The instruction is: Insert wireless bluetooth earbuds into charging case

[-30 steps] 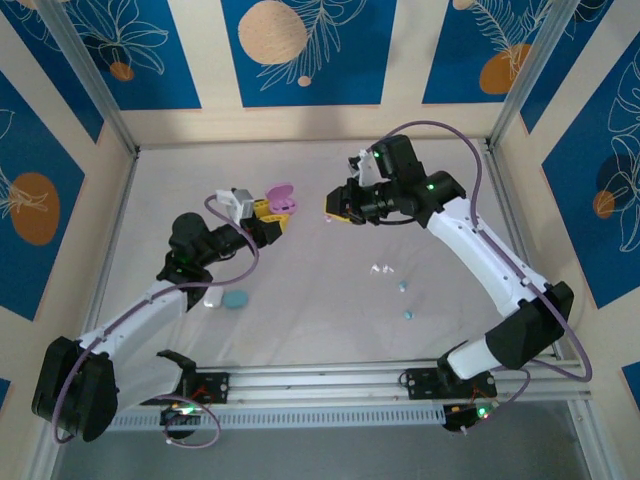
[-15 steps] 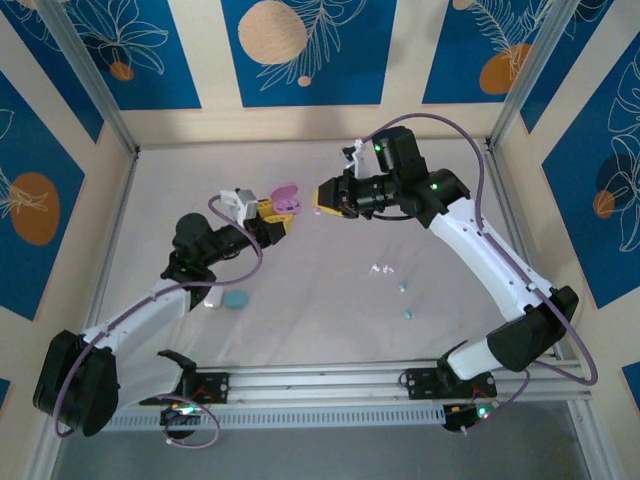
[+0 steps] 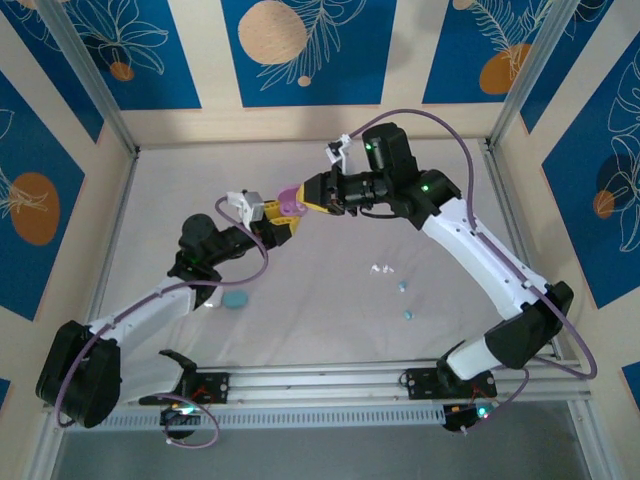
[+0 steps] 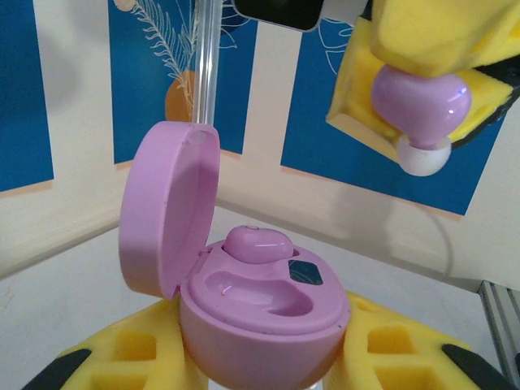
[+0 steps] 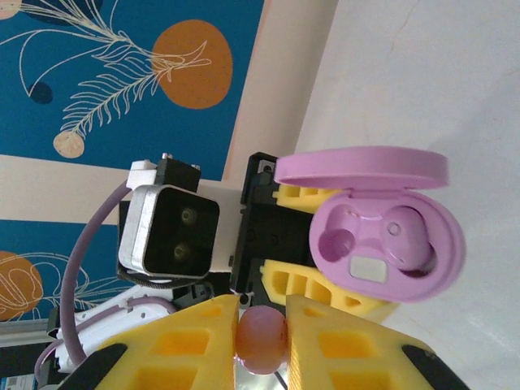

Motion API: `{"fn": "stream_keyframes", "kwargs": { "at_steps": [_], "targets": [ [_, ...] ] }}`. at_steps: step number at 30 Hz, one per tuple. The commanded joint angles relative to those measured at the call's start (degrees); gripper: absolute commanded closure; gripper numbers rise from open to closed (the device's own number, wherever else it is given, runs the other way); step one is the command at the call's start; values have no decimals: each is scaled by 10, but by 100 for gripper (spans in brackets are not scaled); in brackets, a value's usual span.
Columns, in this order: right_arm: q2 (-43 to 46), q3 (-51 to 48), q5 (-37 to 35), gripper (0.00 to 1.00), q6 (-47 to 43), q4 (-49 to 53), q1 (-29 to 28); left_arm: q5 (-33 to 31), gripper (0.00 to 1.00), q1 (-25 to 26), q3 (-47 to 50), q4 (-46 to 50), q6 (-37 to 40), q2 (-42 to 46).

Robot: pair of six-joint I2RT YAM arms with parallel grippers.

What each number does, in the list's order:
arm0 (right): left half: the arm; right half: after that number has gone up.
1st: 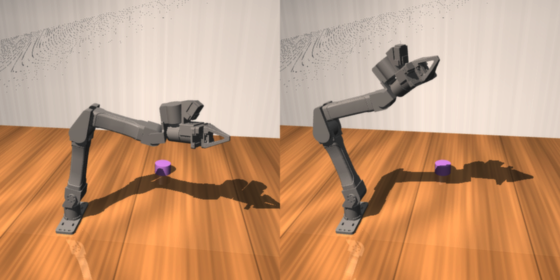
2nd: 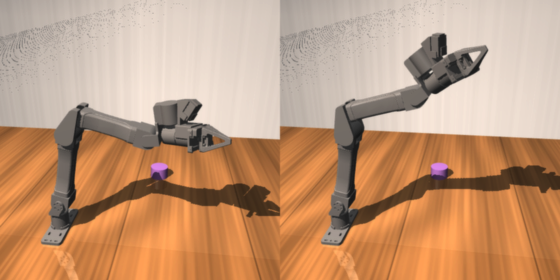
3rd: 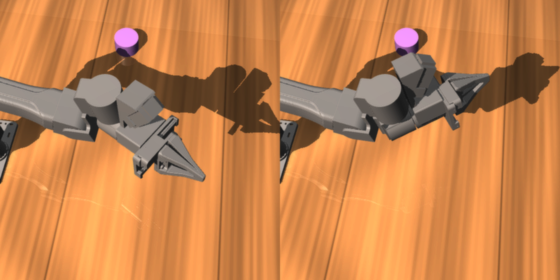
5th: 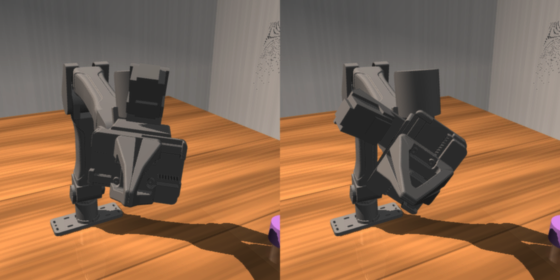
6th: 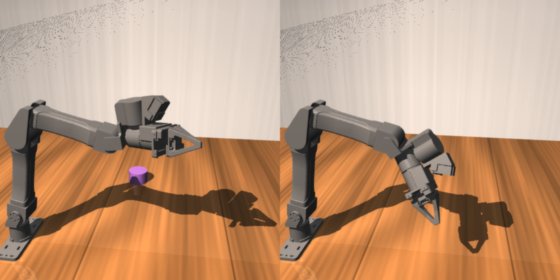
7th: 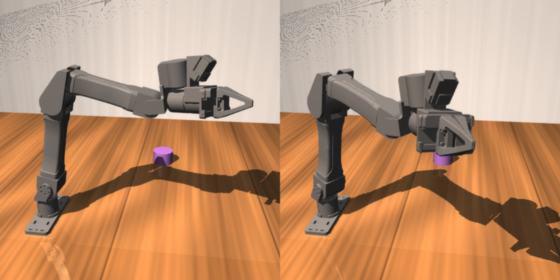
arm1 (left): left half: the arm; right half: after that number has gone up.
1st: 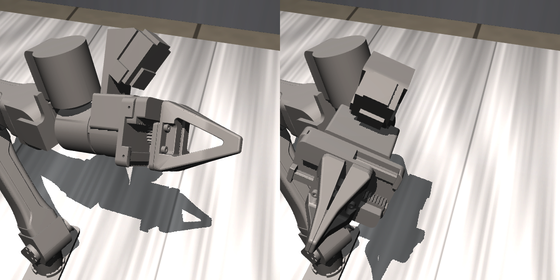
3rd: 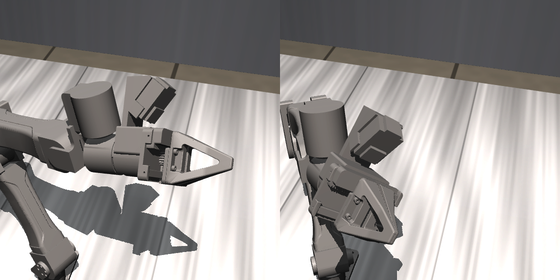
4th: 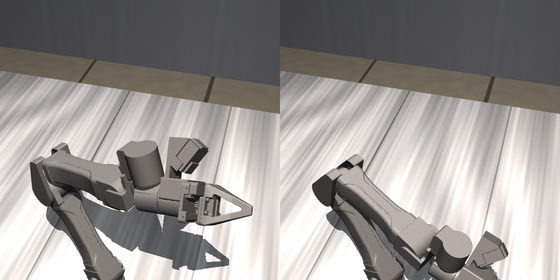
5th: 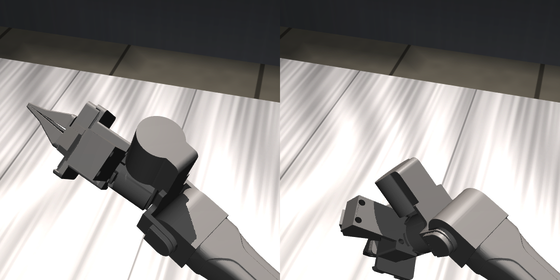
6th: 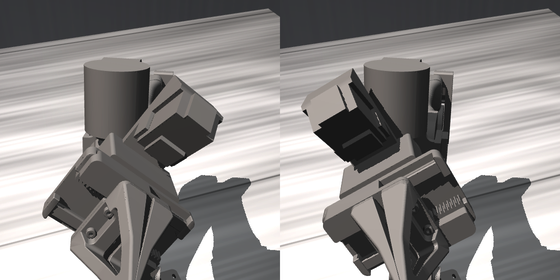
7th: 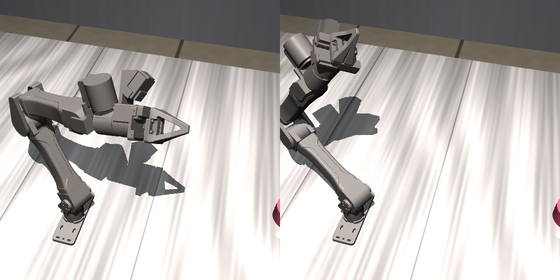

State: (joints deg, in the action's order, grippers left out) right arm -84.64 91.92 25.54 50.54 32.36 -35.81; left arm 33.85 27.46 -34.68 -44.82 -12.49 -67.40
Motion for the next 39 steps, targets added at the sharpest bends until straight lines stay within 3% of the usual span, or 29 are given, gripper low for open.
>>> {"fn": "stream_keyframes", "kwargs": {
  "at_steps": [1,39],
  "targets": [
    [-14,23,7,79,1,-7,-9,8,77,8,-23,-36,14,-4],
    [-79,108,-172,78,-96,141,-69,0,77,21,-32,-48,13,-8]
  ]
}}
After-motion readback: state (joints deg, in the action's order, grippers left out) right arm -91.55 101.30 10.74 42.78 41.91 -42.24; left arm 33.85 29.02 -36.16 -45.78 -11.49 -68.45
